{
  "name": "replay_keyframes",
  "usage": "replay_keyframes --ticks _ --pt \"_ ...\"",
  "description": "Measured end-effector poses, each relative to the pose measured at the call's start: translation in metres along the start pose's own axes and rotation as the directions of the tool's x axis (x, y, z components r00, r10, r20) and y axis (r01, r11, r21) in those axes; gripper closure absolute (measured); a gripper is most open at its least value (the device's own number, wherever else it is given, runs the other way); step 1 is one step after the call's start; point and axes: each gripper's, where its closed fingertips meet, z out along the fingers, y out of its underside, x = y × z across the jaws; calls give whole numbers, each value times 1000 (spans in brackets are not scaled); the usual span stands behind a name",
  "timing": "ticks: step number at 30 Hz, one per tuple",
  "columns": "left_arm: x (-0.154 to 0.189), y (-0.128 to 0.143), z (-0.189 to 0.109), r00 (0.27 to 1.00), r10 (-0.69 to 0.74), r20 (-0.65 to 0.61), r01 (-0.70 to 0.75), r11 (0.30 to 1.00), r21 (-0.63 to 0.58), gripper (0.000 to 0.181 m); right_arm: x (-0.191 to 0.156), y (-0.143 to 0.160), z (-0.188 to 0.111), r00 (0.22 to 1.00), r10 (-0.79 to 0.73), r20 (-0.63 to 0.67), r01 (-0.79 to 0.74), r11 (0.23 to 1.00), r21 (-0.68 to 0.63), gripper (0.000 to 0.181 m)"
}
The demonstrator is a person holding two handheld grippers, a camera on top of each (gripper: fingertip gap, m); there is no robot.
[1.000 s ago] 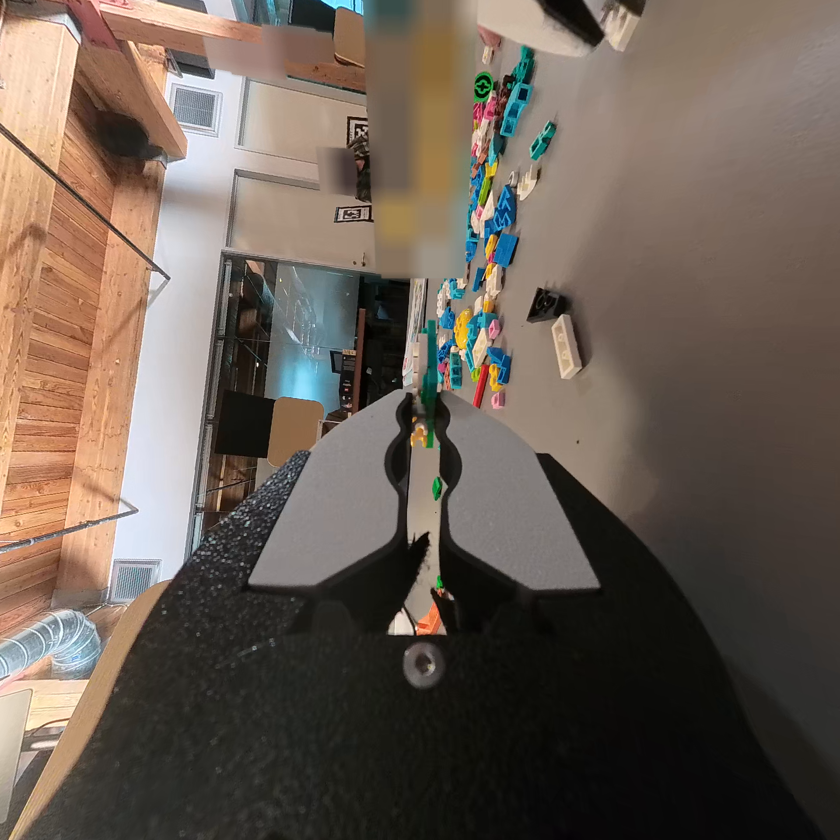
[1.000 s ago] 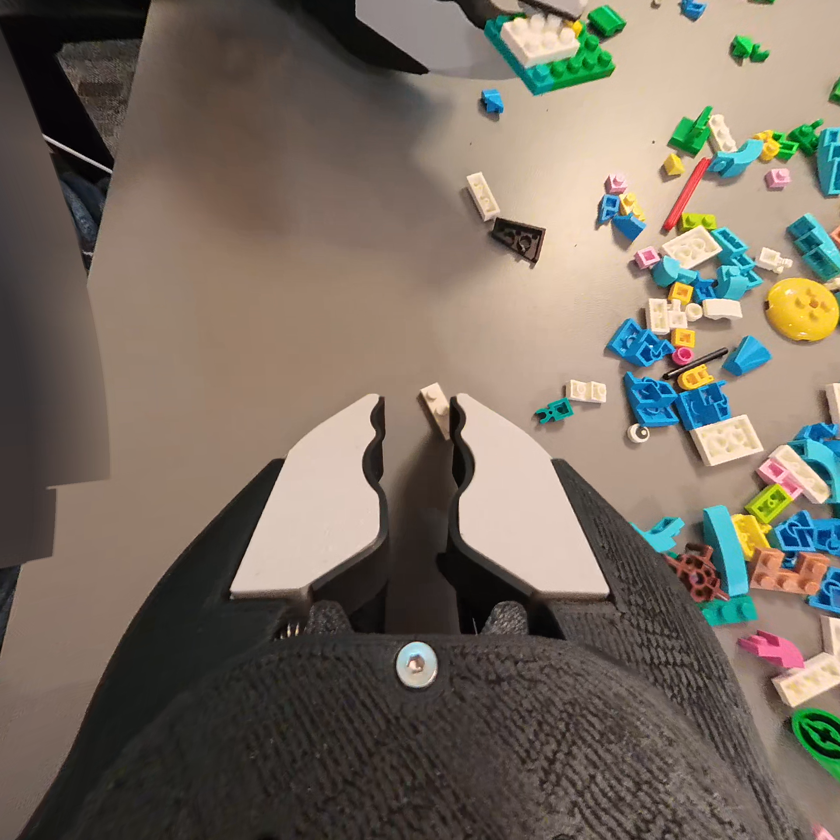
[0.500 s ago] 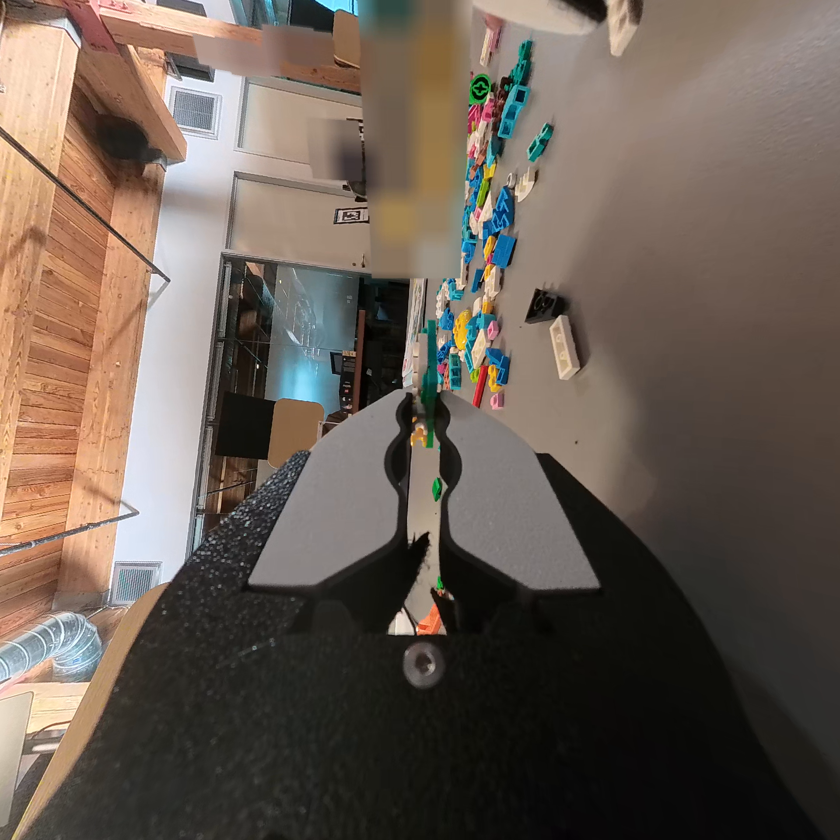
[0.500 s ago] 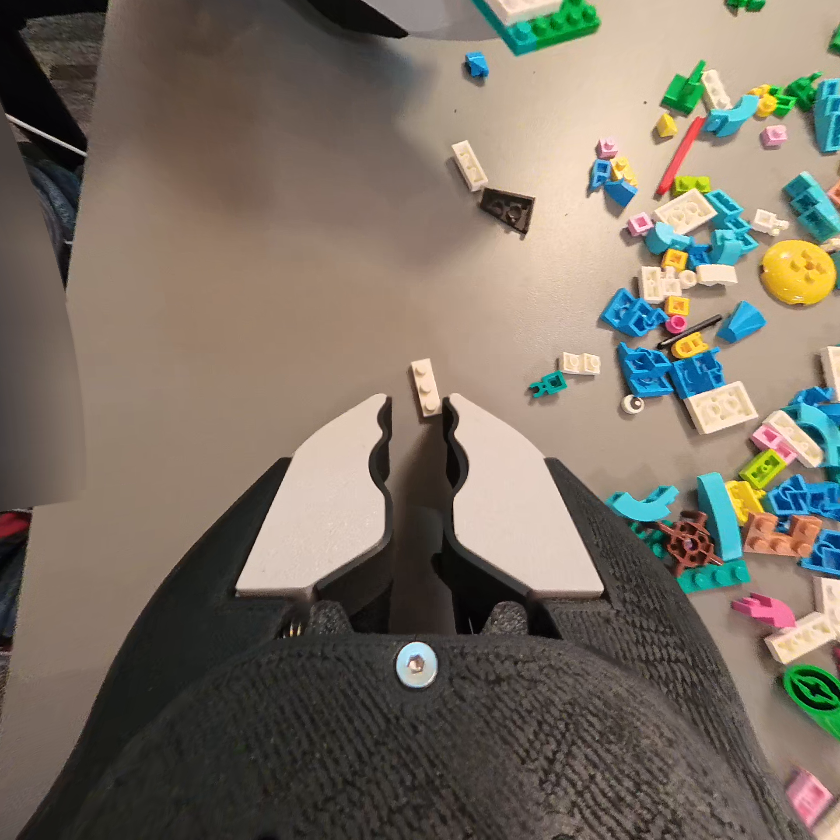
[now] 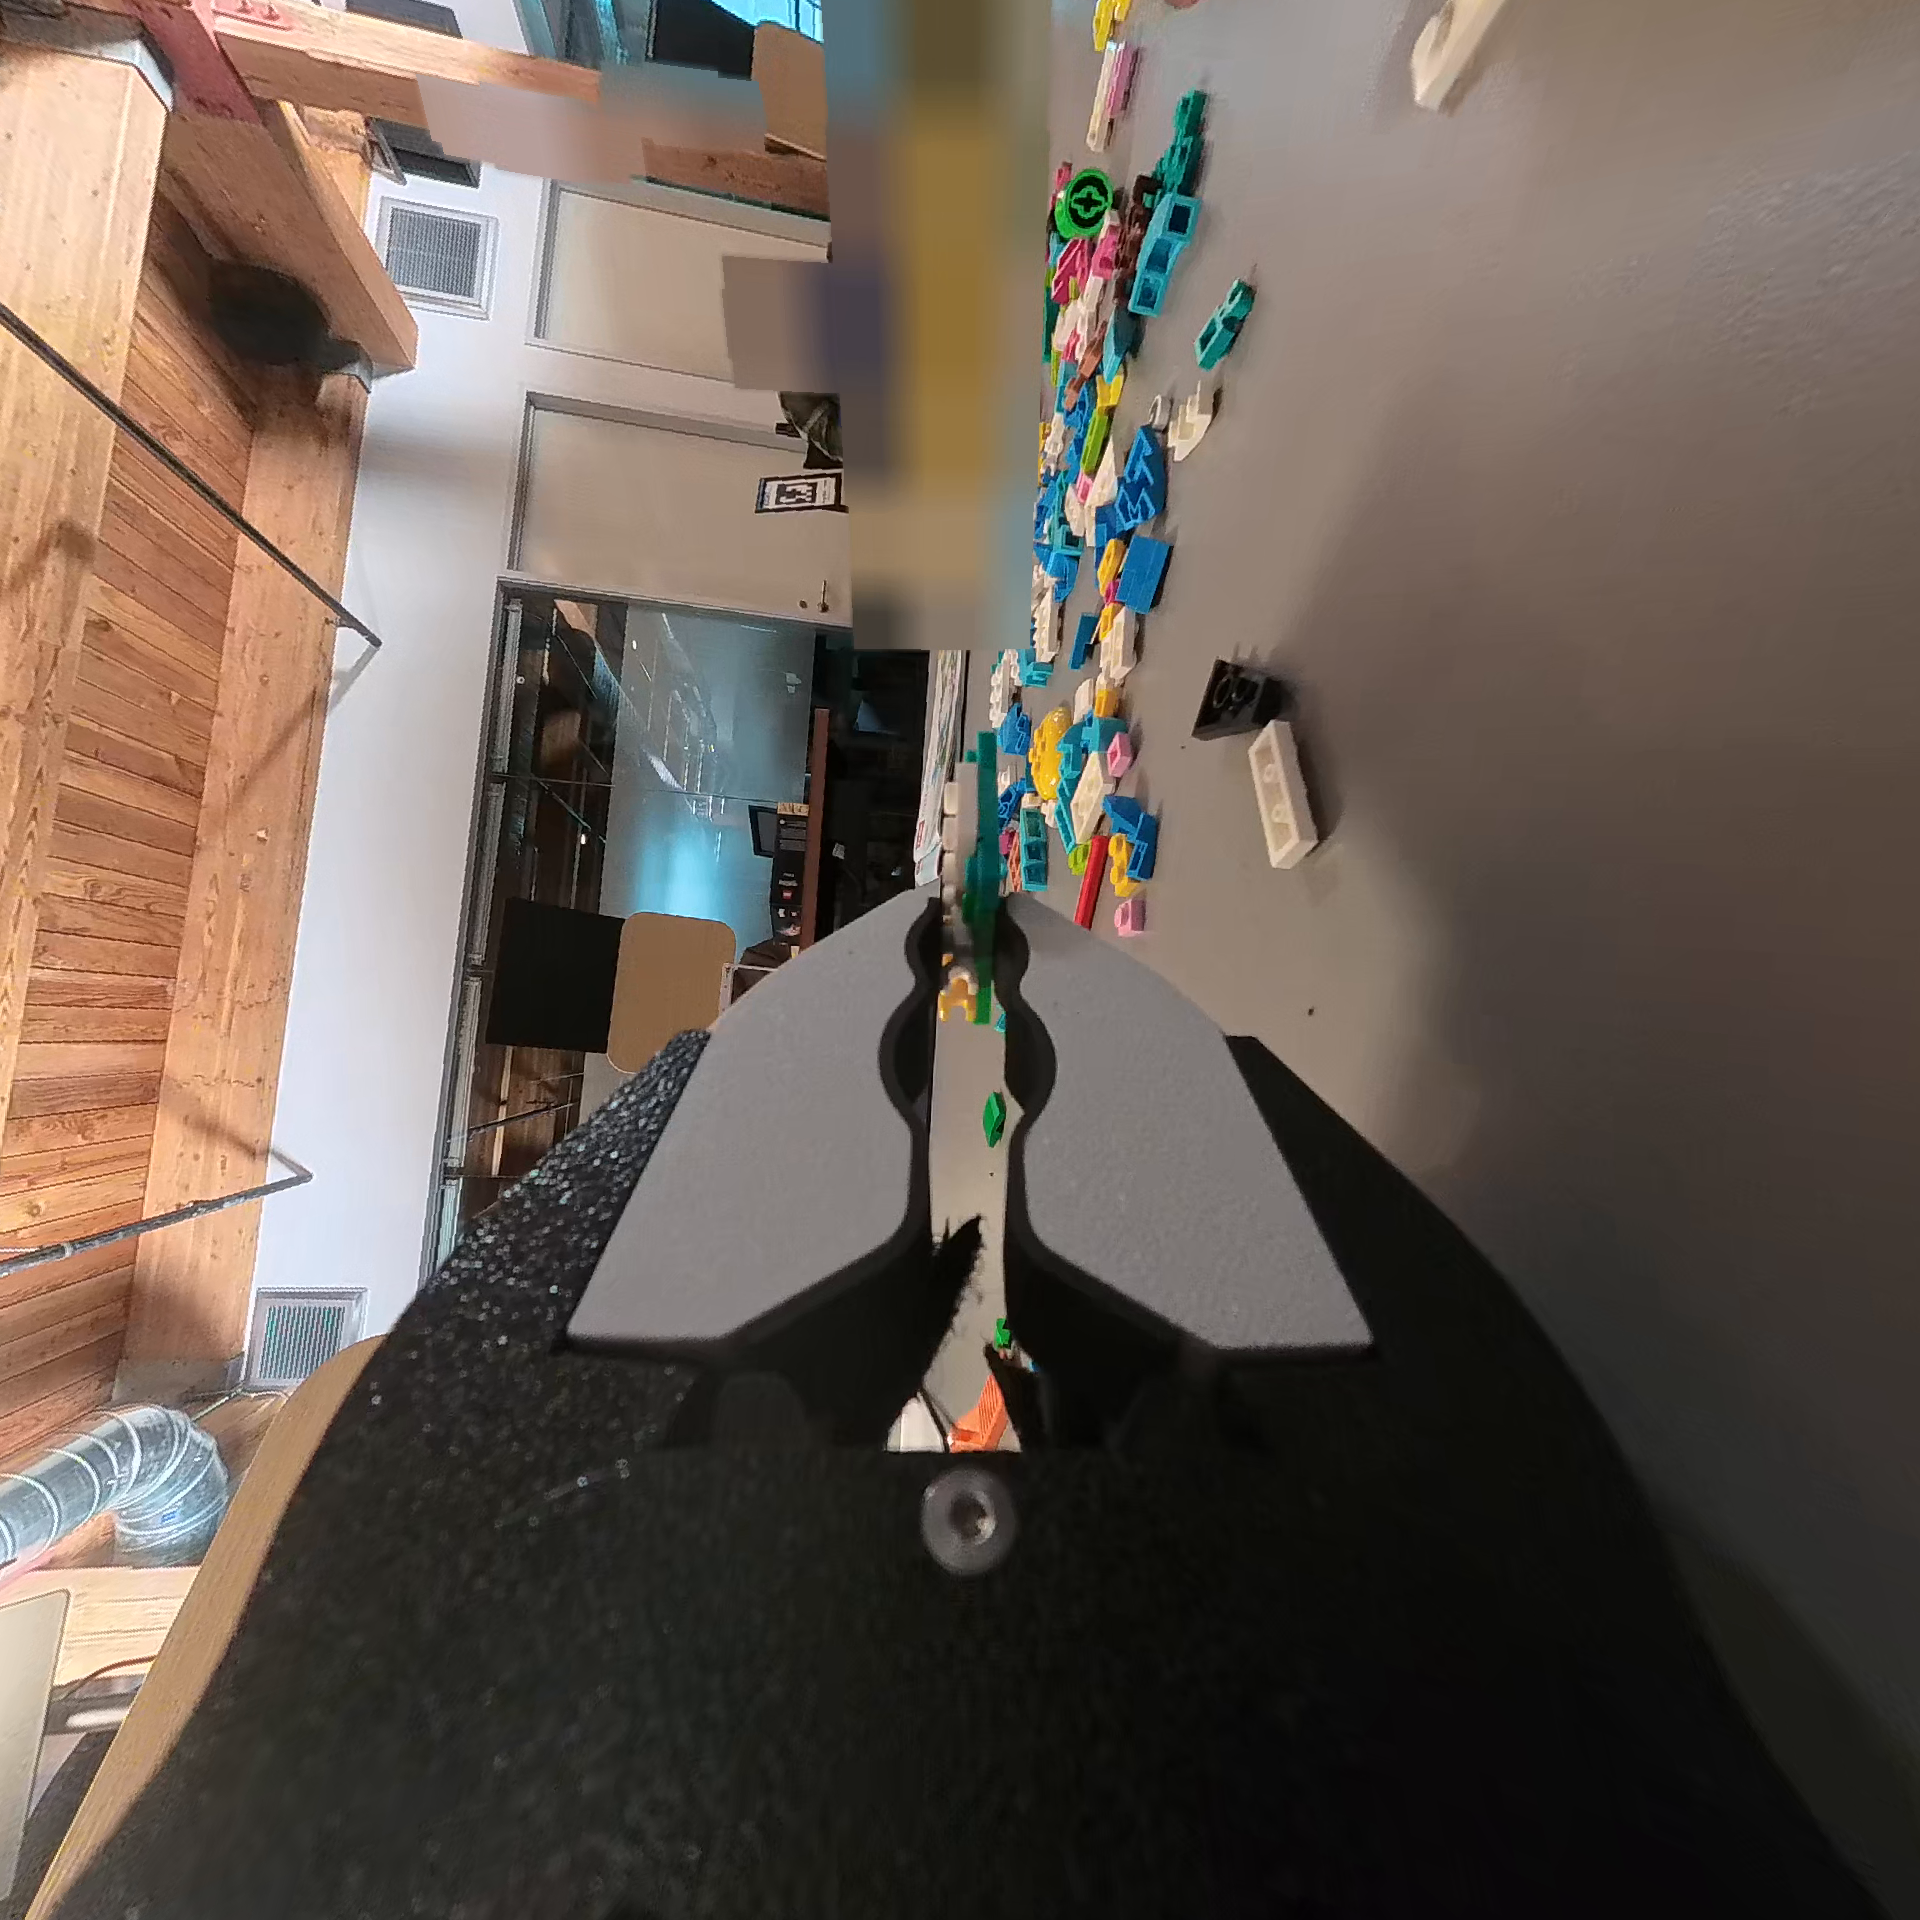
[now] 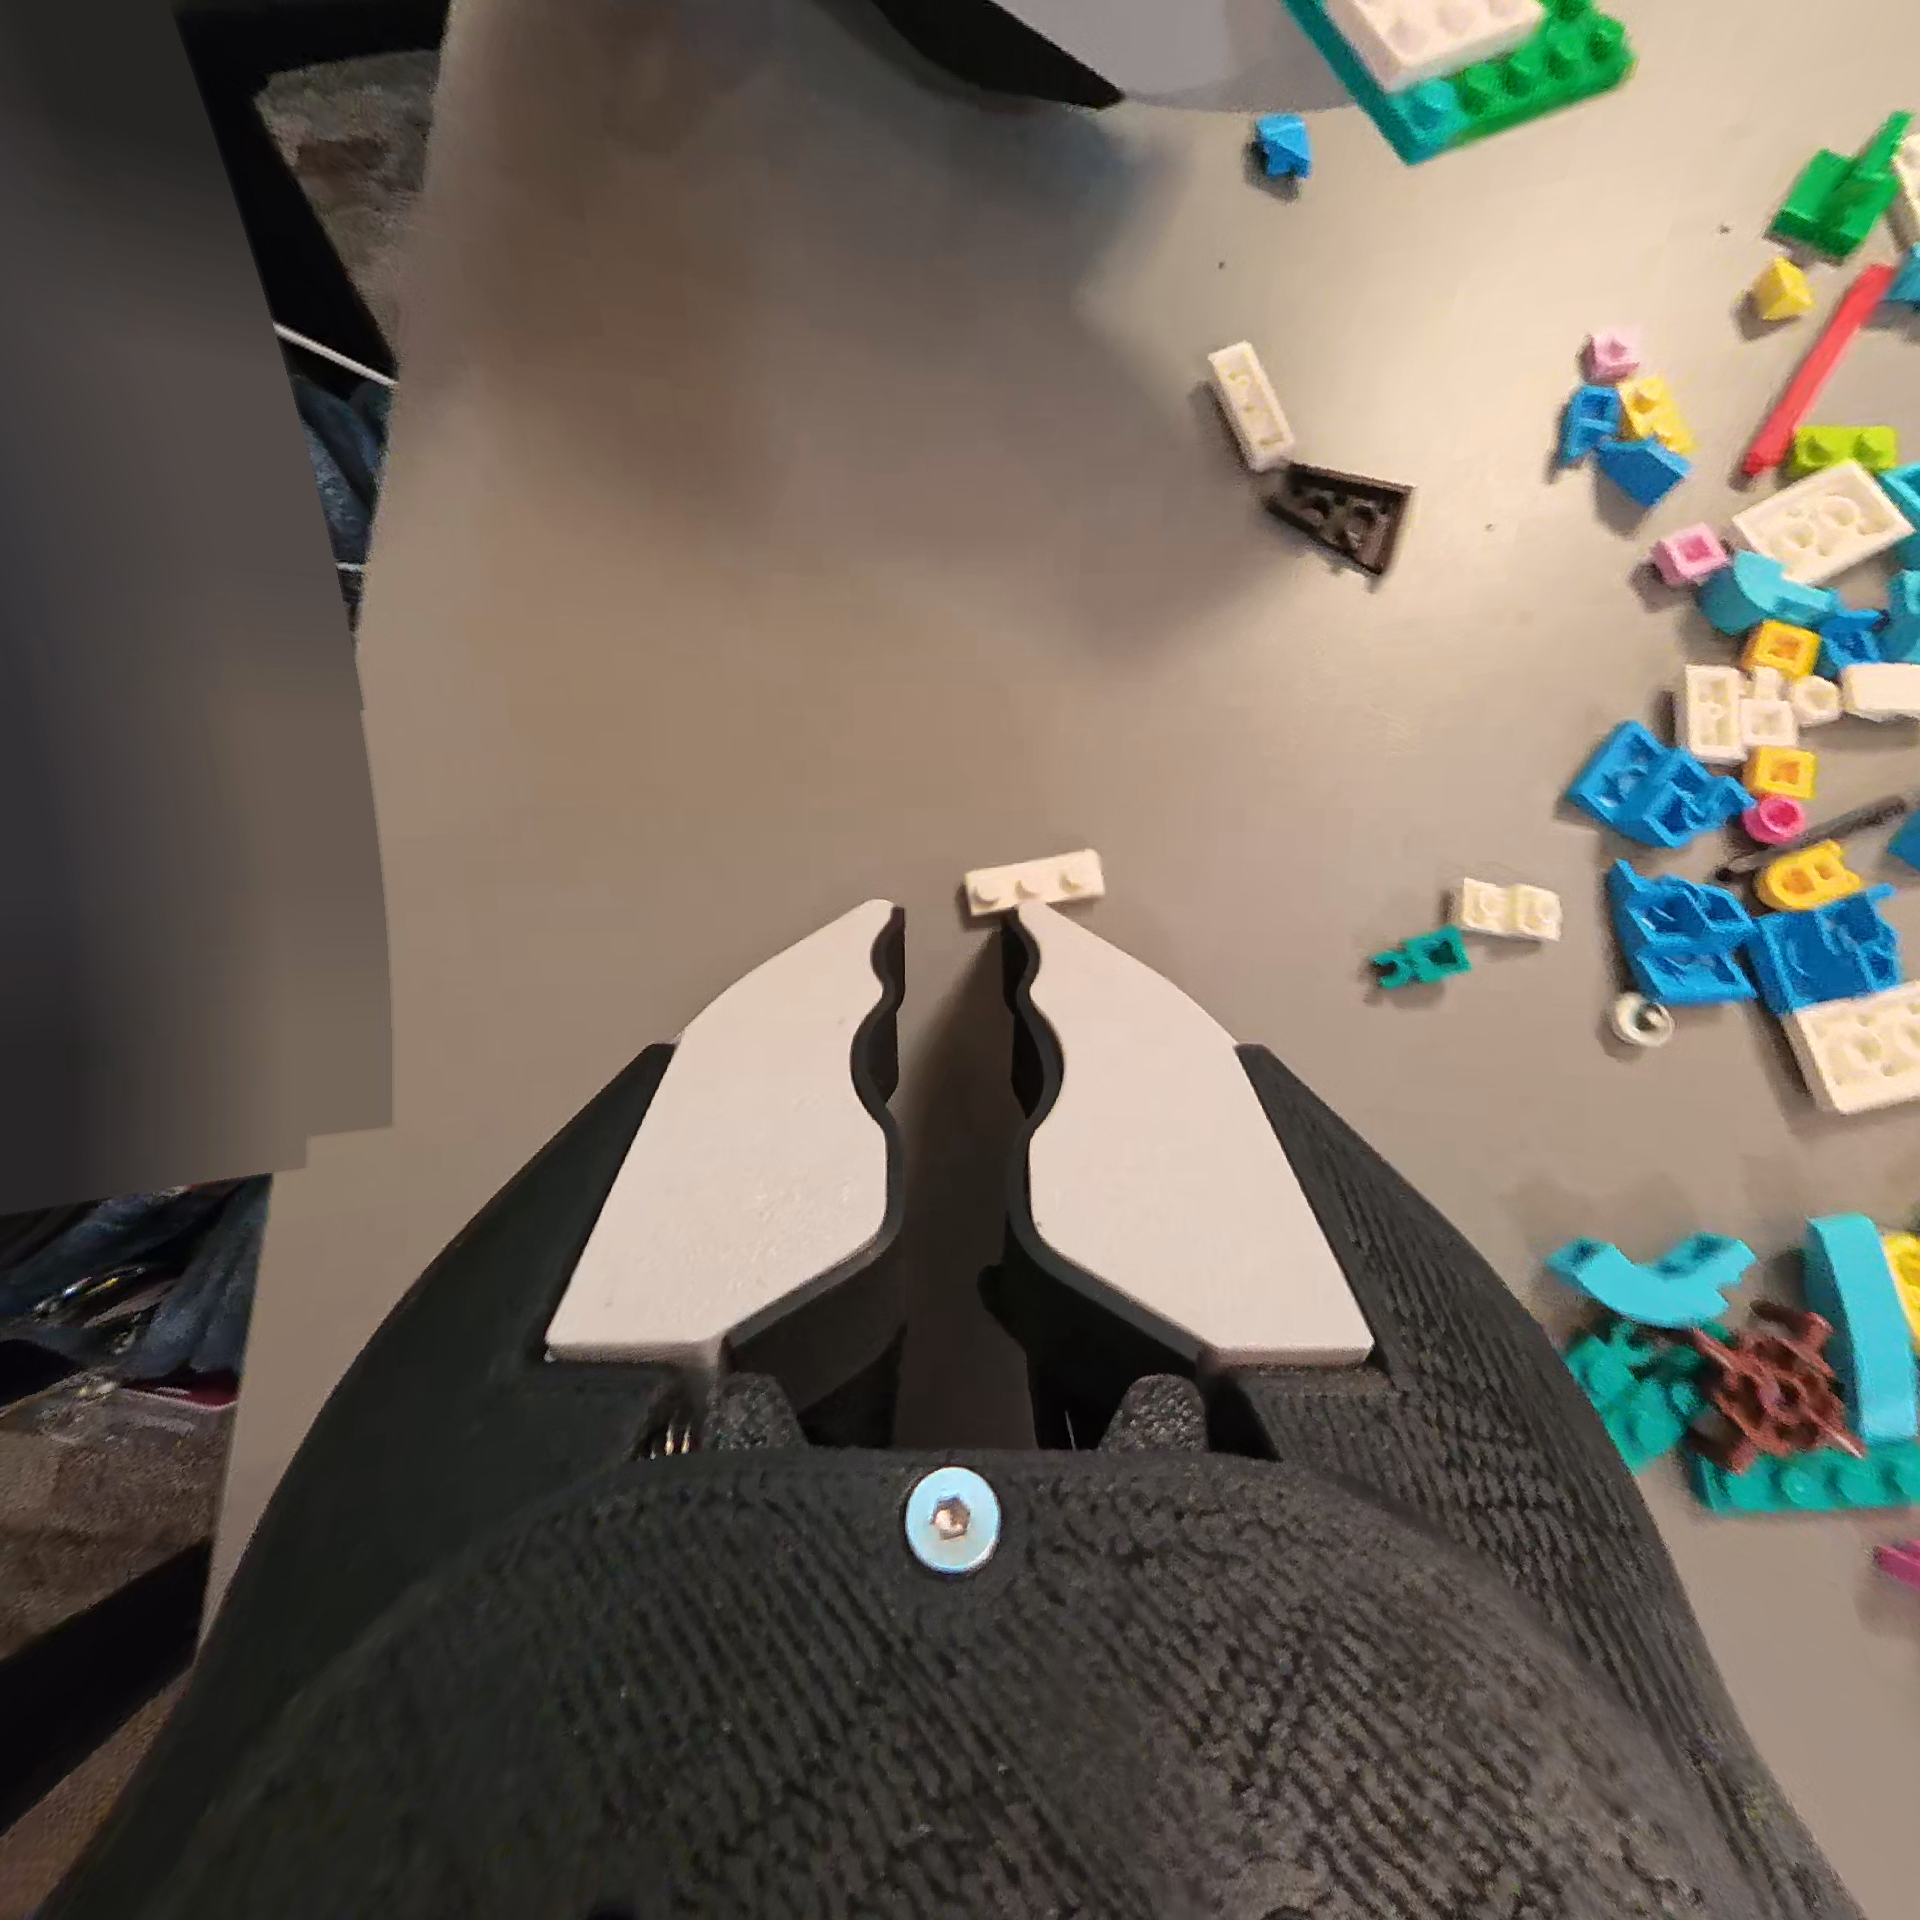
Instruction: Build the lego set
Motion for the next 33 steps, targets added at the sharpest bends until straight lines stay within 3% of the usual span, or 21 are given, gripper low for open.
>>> replay_keyframes --ticks 2,7,14,26,33 --pt "0 0 0 1000 1 1 -1 1000 2 173 -7 -3 3 999 -17 30 17 1000 -1 165" --pt "-1 -1 -1 1000 3 7 -3 1000 7 173 10 -7 -1 998 4 -57 -2 1000 20 164" --pt "-1 -2 -1 1000 2 8 -2 1000 10 173 14 -4 2 995 45 -84 -45 999 -3 151" --pt "-1 -3 -1 1000 21 14 -22 1000 11 173 14 -6 5 993 24 -119 -31 998 -52 159" --pt "6 -25 -7 996 84 -2 -83 989 125 173 14 -14 4 988 -43 -145 38 998 -40 159"
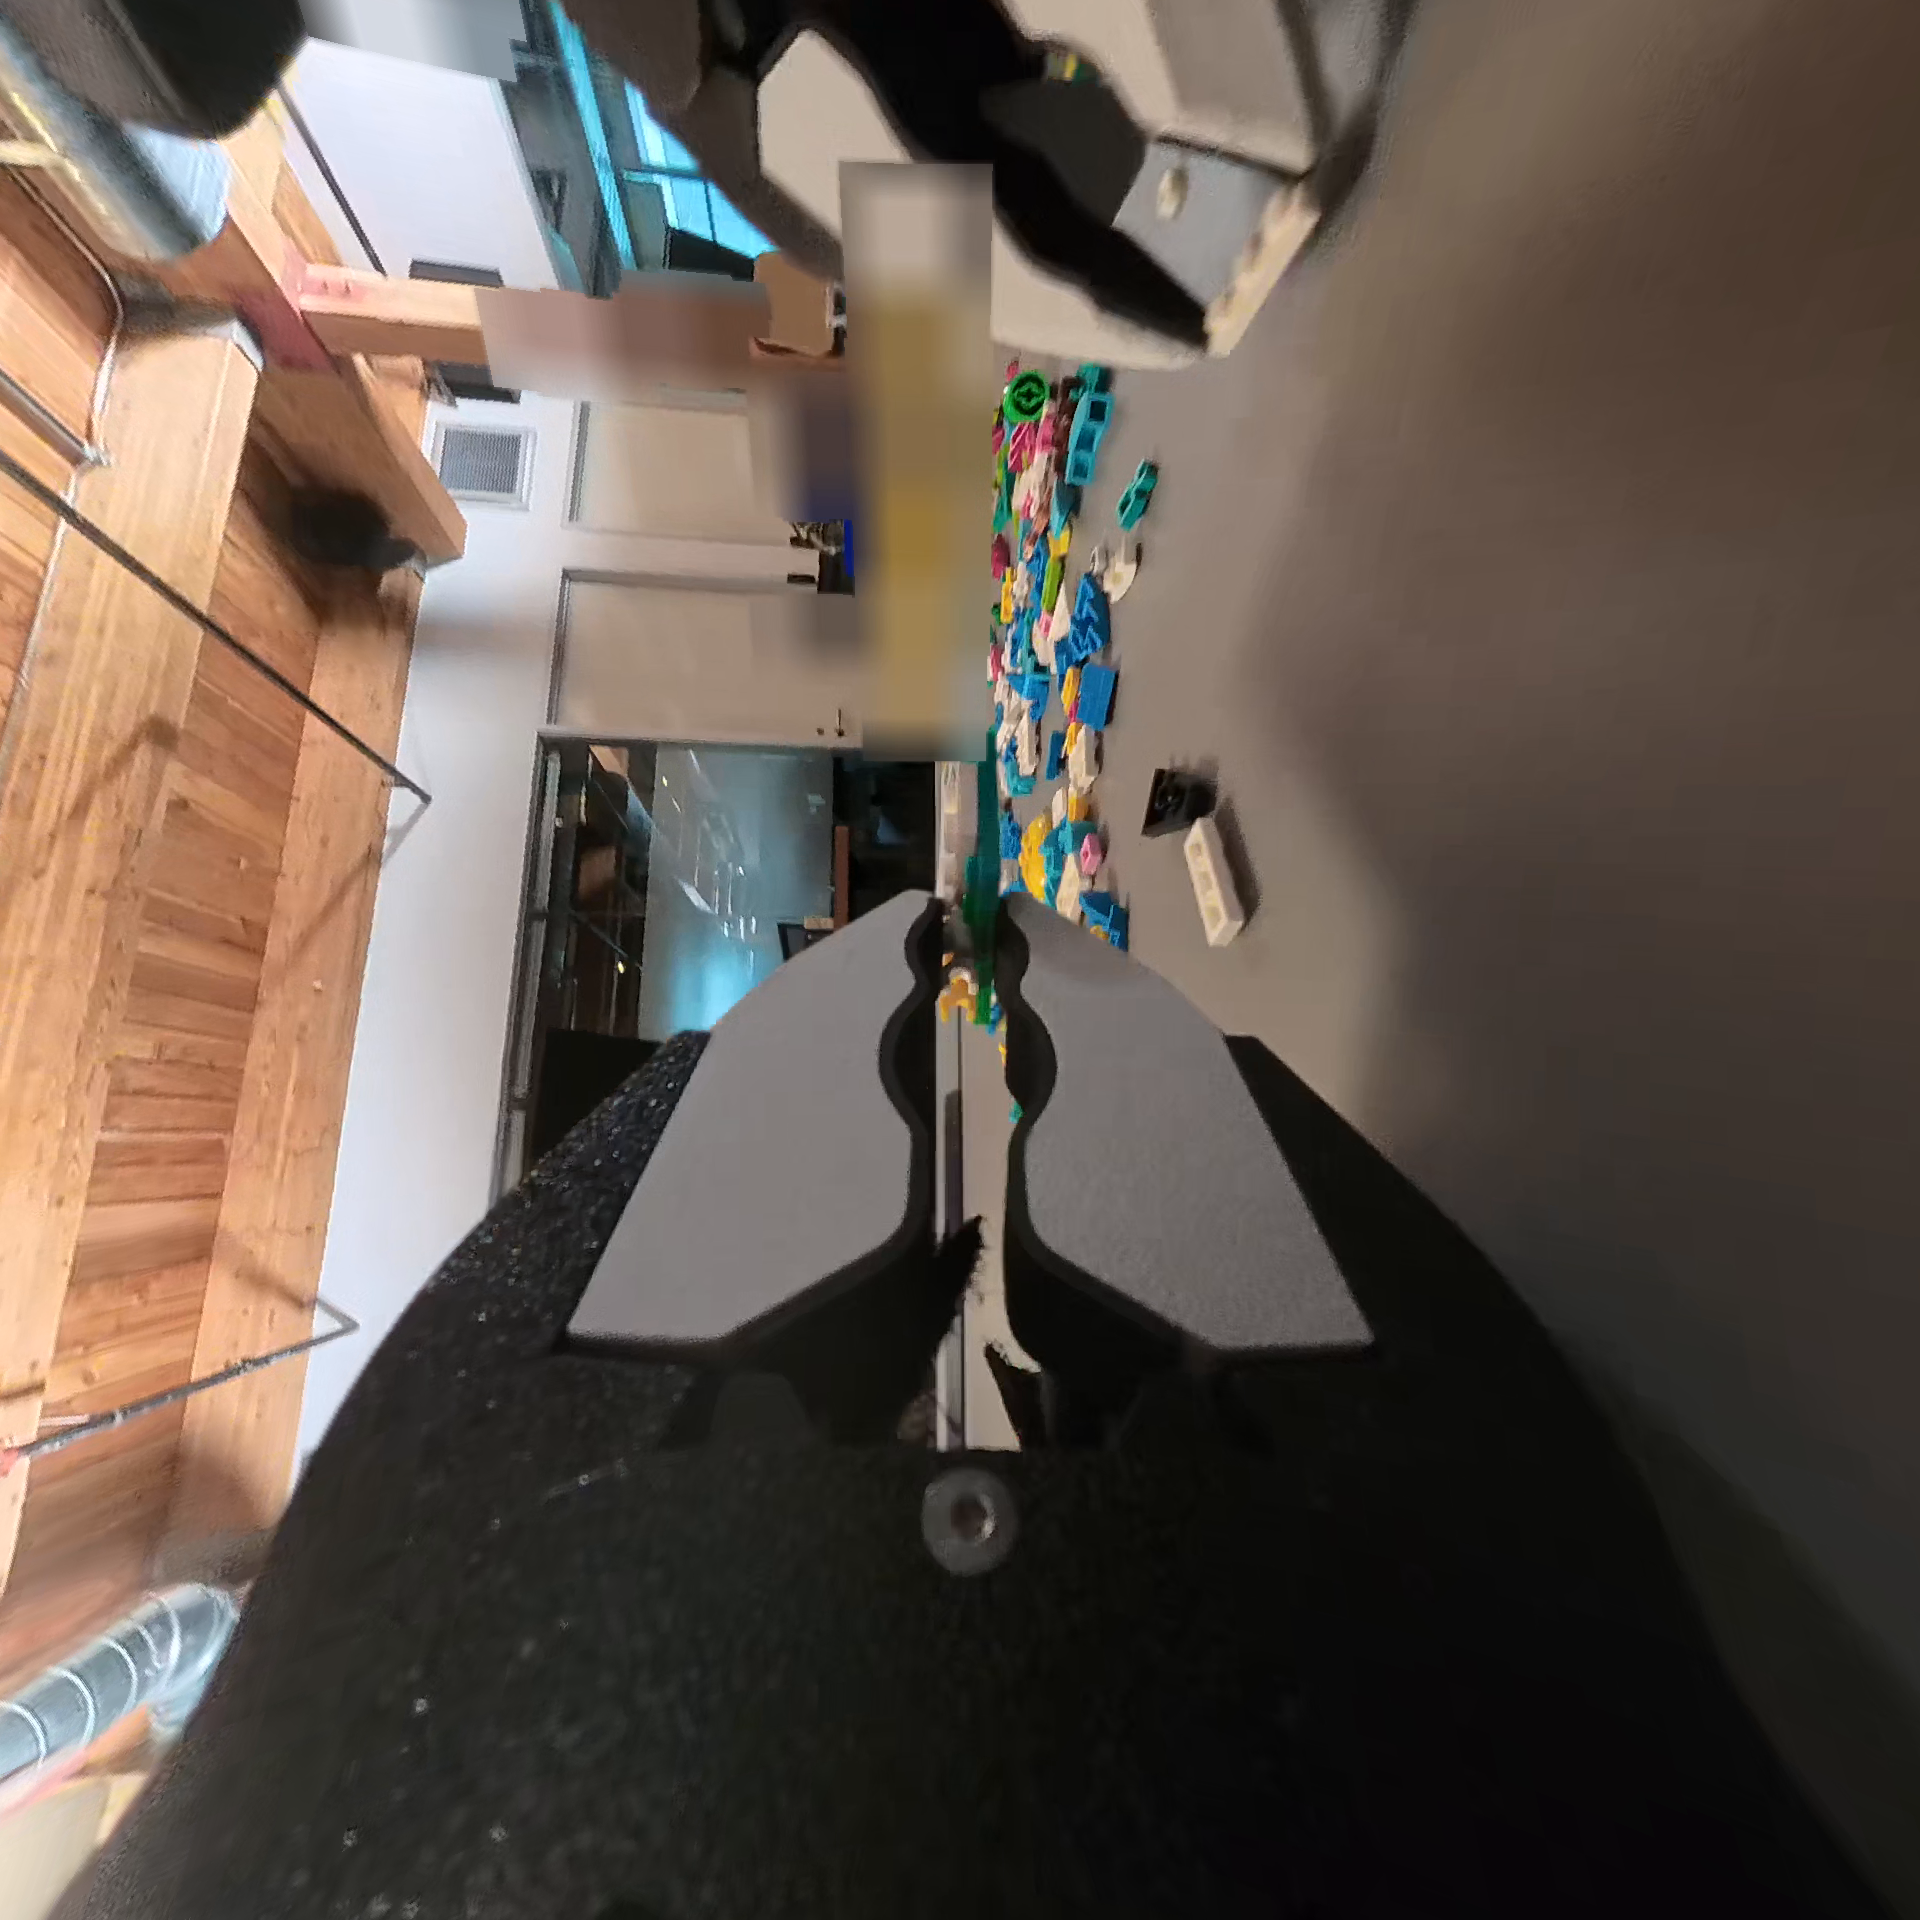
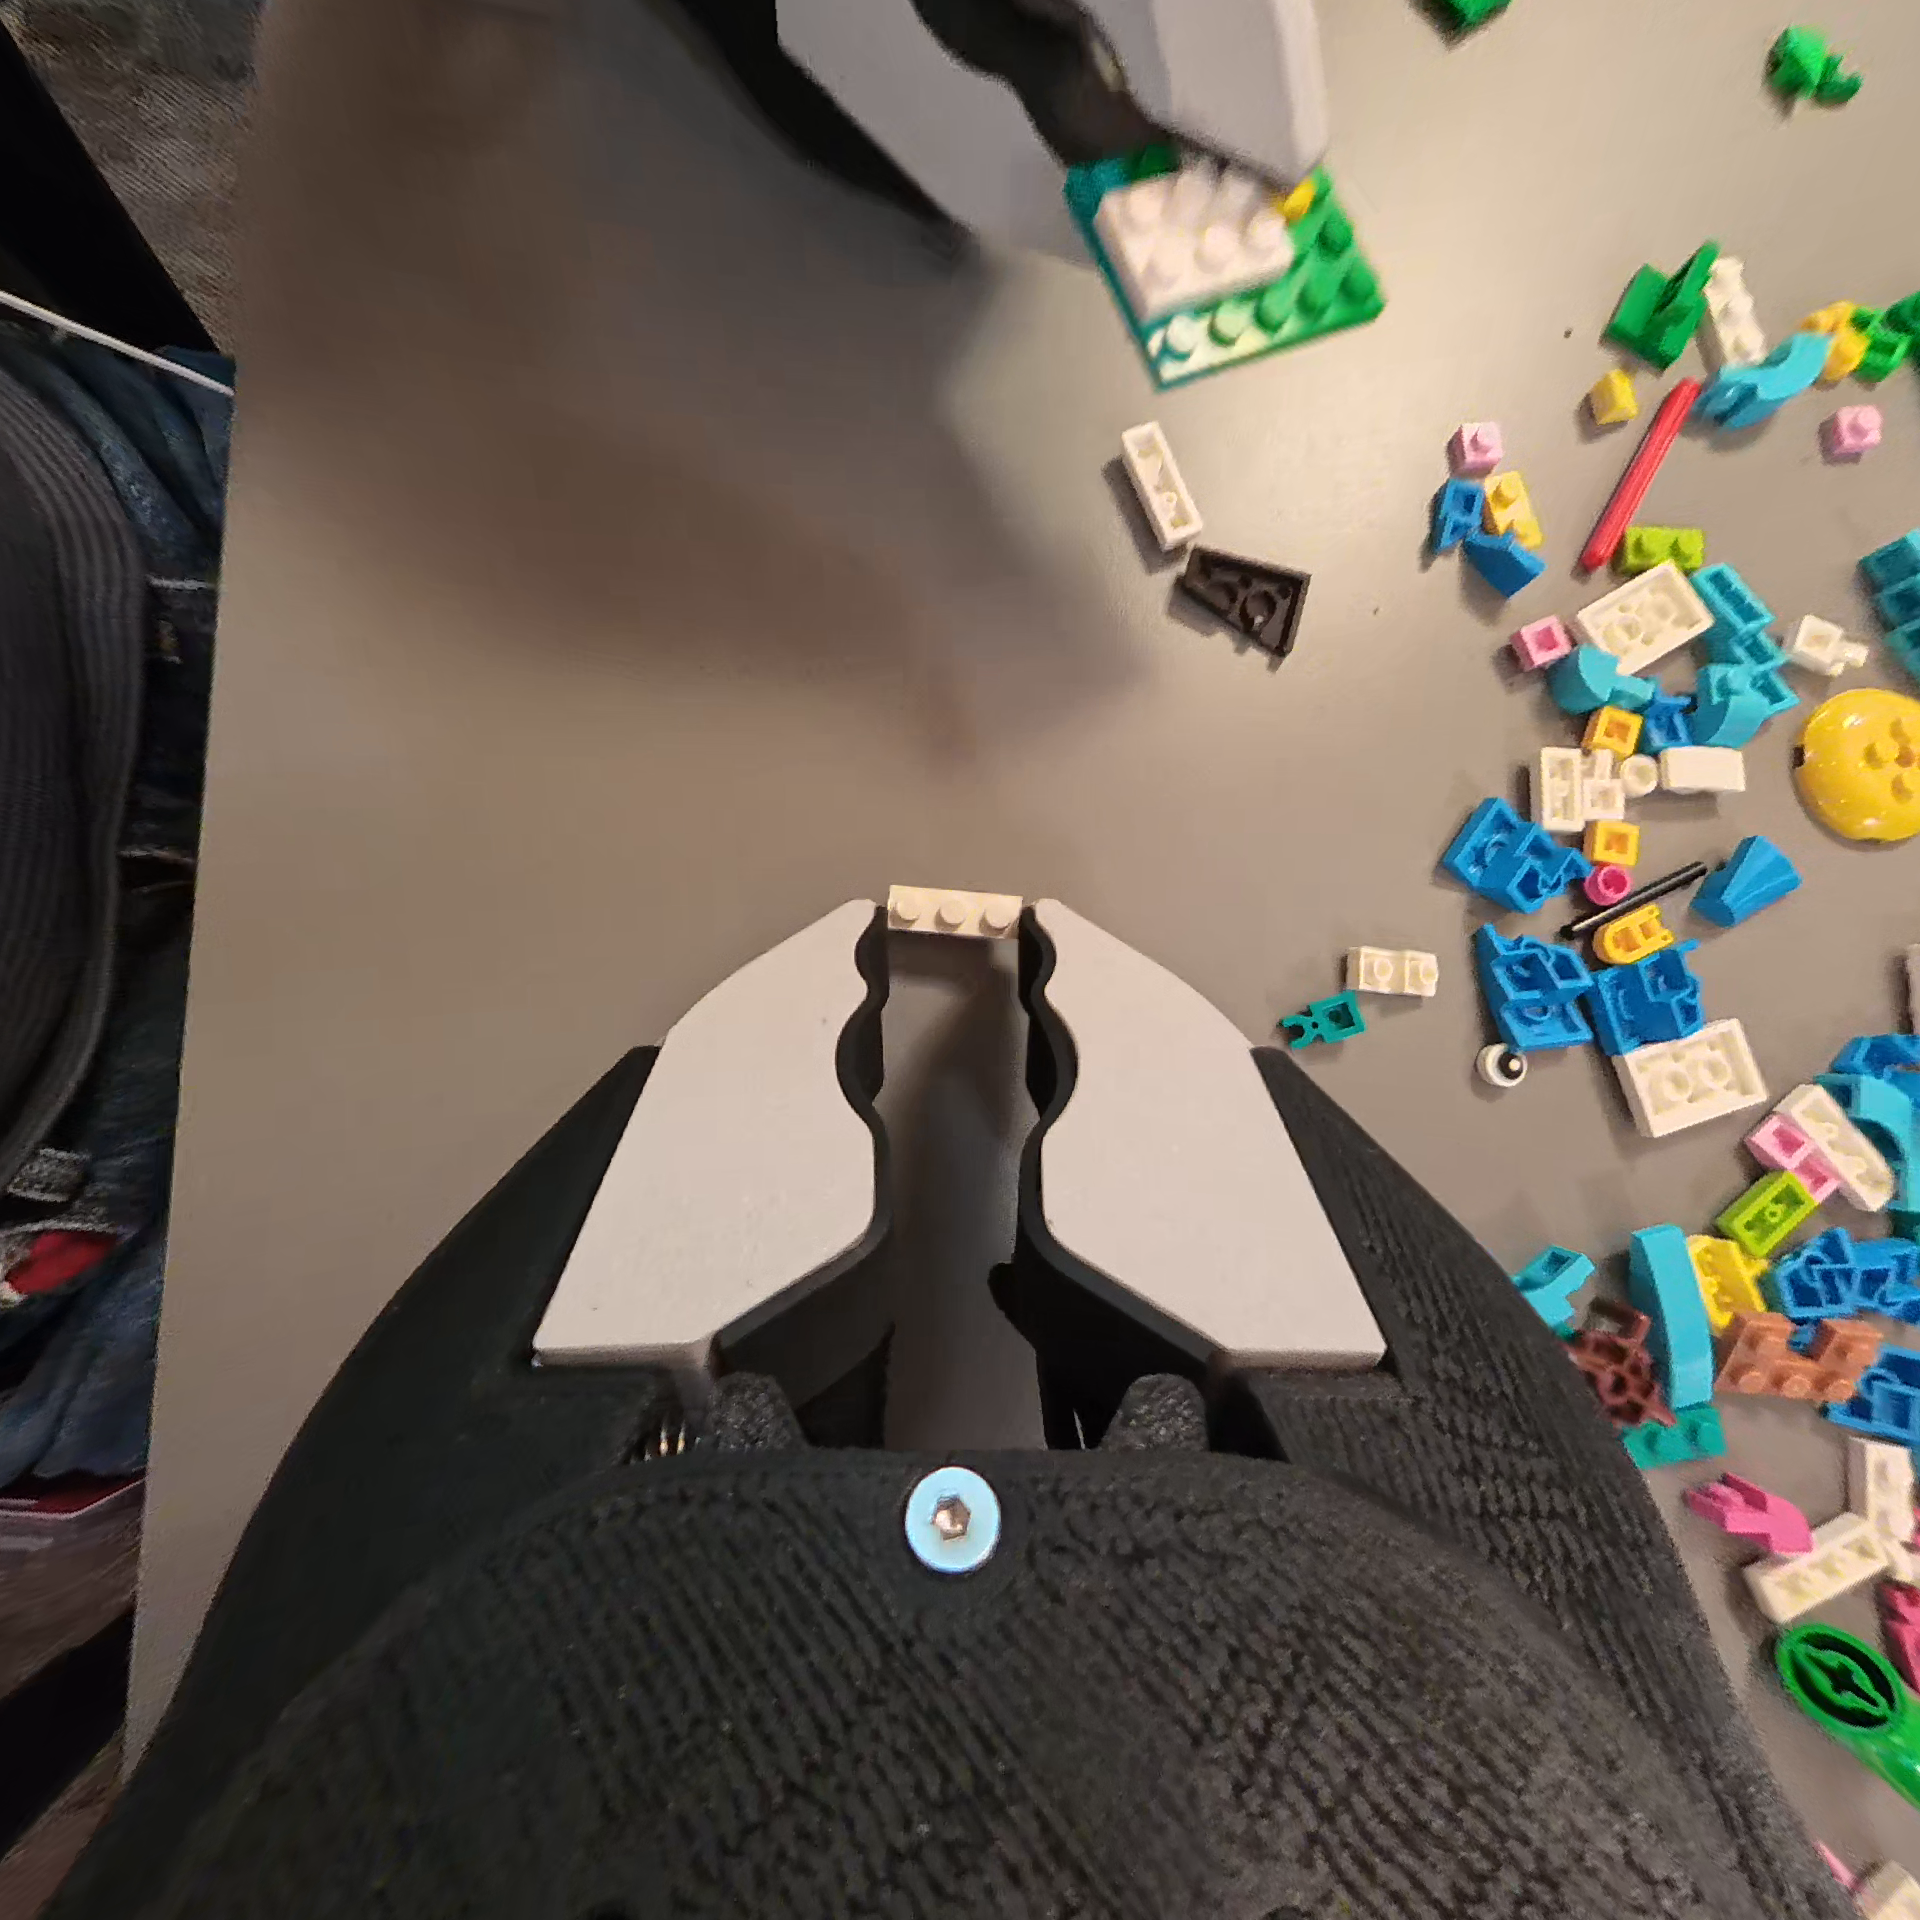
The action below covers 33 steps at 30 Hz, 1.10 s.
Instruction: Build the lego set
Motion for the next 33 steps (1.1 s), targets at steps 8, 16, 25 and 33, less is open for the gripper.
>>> replay_keyframes --ticks 8,16,25,33 --pt "-1 -31 -6 965 249 89 -255 964 69 173 1 -37 -11 990 -119 -74 129 979 156 159" --pt "7 -55 -8 913 390 123 -403 909 107 173 1 -63 -23 966 -210 -150 238 950 201 159" --pt "7 -69 -12 889 427 165 -450 881 143 173 -9 -67 -11 951 -296 -88 306 942 138 159" --pt "6 -71 -13 885 433 172 -458 876 150 173 -8 -67 -6 944 -324 -71 329 939 98 159"
